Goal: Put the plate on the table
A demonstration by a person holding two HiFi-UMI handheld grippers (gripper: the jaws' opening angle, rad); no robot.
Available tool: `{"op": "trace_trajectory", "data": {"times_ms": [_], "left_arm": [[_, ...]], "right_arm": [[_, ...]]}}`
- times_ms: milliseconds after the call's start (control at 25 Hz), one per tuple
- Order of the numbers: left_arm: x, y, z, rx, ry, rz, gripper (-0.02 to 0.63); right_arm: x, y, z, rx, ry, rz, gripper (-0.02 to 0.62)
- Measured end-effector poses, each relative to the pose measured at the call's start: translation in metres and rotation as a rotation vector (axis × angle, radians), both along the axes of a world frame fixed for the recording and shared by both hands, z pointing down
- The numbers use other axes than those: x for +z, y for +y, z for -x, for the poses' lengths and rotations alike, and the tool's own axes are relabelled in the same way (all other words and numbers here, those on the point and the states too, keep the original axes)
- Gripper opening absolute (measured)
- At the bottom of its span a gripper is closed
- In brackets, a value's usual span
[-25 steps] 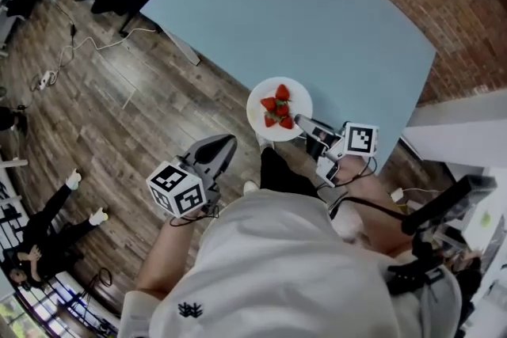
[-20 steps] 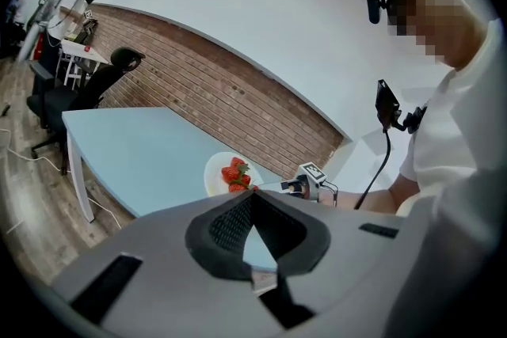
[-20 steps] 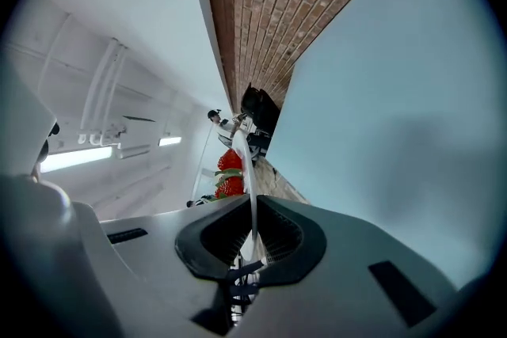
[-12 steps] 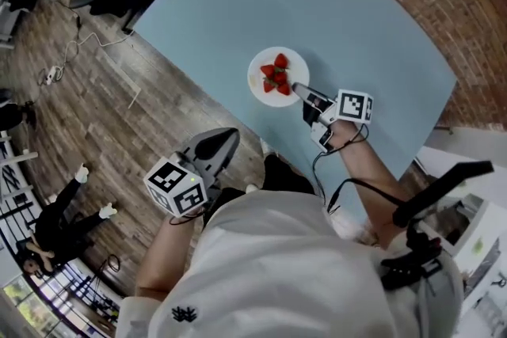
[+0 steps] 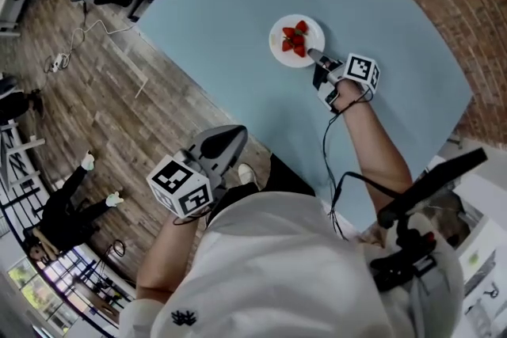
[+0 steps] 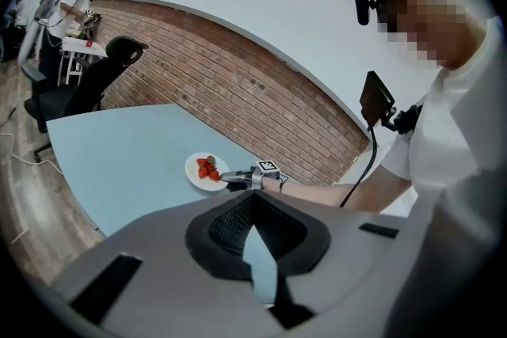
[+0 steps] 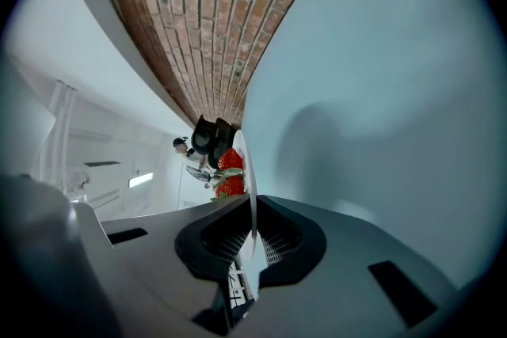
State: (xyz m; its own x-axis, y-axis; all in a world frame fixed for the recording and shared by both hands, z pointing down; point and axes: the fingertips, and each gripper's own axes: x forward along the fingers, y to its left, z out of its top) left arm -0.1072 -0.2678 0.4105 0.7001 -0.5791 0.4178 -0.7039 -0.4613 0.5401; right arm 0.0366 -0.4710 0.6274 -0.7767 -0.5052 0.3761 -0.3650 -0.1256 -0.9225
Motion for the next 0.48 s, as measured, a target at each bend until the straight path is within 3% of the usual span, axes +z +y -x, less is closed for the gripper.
{"op": "trace_trajectory", "data": {"times_ms": [480], "left_arm": [[0.018,0.016,0.008,-0.046,0.020,0.046,0.000]], "right_arm": [[0.038,-0.020,-0.002,0.018,0.109,0.086,0.023]]}}
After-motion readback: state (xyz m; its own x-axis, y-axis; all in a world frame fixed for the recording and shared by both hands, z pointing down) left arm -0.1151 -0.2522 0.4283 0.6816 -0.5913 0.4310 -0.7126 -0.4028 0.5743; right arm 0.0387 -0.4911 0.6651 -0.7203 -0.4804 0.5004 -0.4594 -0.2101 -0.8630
